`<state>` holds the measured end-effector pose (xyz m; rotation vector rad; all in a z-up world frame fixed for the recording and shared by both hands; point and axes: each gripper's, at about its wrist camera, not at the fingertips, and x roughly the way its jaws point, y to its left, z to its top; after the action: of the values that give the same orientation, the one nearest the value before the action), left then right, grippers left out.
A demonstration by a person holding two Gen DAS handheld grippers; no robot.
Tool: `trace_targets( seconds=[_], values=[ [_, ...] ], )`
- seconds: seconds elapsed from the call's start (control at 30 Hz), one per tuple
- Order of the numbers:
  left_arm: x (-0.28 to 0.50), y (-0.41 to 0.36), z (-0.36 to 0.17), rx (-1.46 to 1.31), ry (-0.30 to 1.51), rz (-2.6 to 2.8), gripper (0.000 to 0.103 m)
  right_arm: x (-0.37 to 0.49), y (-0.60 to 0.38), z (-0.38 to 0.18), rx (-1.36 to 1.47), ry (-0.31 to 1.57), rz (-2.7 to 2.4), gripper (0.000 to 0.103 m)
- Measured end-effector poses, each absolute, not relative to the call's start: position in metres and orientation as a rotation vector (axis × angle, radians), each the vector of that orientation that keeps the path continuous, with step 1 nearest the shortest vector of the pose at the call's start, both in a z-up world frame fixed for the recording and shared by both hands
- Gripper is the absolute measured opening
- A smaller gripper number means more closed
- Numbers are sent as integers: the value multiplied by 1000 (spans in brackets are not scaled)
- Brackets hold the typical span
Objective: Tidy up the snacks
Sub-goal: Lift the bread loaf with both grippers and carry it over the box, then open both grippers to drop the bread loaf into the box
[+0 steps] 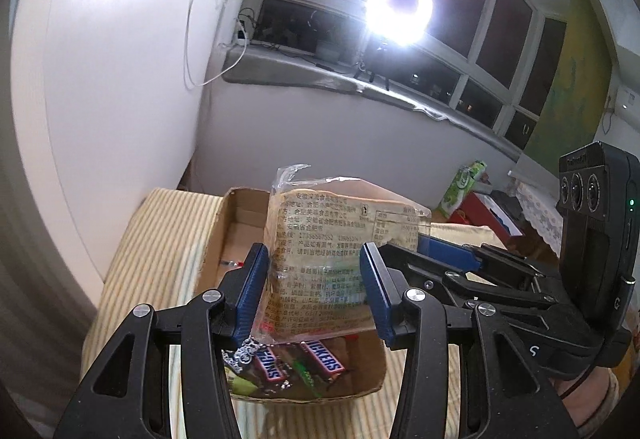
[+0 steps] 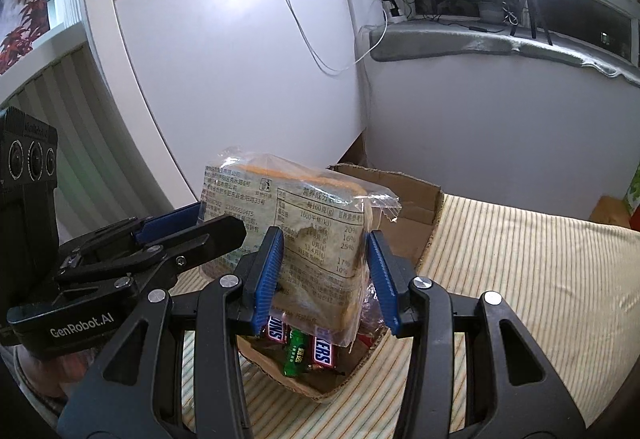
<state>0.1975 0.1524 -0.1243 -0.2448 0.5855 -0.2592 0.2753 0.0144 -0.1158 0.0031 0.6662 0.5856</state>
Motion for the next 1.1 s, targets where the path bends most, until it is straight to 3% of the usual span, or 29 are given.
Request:
trace_targets(
  seconds=[0.53, 0.6, 0.63, 0.67, 0.83, 0.9, 1.0, 1.07, 1.1],
  values=[
    [202, 156, -130, -245, 606, -247, 45, 291, 19, -131, -32, 717, 558, 47],
    [206, 158, -133, -236, 611, -197, 56, 292, 15, -136, -50, 713, 496, 57],
    [208, 161, -136, -228, 620, -144, 78, 291, 13, -137, -39, 708, 497, 61],
    [208, 164, -138, -223, 624, -99, 83, 290, 12, -137, -35, 707, 507, 63],
    [202, 180, -143, -250, 626, -65, 83, 284, 12, -135, -47, 691, 506, 66],
    [198, 180, -141, -238, 620, -59, 83, 281, 11, -134, -51, 683, 498, 74],
    [192, 176, -137, -212, 614, -40, 83, 276, 12, -128, -58, 661, 494, 77],
    [187, 173, -133, -193, 602, -33, 83, 271, 12, -124, -69, 643, 486, 91],
    [185, 173, -132, -183, 595, -28, 83, 269, 11, -122, -75, 633, 480, 93]
  ],
)
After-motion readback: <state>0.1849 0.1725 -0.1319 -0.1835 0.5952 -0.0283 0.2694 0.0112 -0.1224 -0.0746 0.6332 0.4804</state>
